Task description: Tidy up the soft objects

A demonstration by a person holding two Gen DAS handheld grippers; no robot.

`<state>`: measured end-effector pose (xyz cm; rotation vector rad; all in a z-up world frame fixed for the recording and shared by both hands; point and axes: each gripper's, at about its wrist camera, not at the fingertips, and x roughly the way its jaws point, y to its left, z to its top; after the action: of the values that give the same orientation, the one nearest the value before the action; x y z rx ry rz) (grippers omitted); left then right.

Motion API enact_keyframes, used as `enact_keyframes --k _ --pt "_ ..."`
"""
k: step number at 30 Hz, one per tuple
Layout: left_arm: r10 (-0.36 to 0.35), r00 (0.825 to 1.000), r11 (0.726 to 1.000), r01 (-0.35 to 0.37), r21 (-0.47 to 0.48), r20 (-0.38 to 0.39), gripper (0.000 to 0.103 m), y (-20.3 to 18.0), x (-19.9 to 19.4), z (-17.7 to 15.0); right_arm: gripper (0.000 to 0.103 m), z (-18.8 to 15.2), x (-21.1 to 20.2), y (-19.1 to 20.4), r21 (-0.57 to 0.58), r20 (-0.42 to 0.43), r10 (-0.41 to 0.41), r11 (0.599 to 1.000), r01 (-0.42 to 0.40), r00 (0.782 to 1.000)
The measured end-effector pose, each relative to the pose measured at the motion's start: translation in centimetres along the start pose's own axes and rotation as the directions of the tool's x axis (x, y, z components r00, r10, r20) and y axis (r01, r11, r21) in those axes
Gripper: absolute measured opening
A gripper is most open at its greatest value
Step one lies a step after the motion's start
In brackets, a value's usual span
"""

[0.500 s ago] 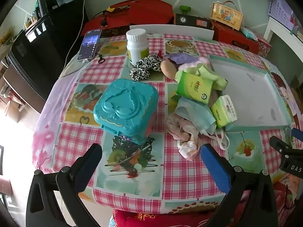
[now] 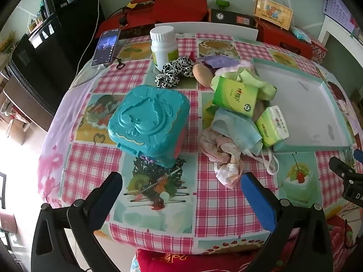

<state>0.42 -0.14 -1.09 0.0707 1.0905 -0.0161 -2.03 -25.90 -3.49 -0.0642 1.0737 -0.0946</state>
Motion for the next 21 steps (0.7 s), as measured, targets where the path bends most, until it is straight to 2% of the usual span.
enact_keyframes --k 21 --pt "0.021 1.000 1.000 -0.021 -0.022 -0.010 0.103 0.26 -0.14 -0.17 0.103 0.34 -0.74 0.19 -0.014 0.002 -0.003 1.000 0.004 1.000"
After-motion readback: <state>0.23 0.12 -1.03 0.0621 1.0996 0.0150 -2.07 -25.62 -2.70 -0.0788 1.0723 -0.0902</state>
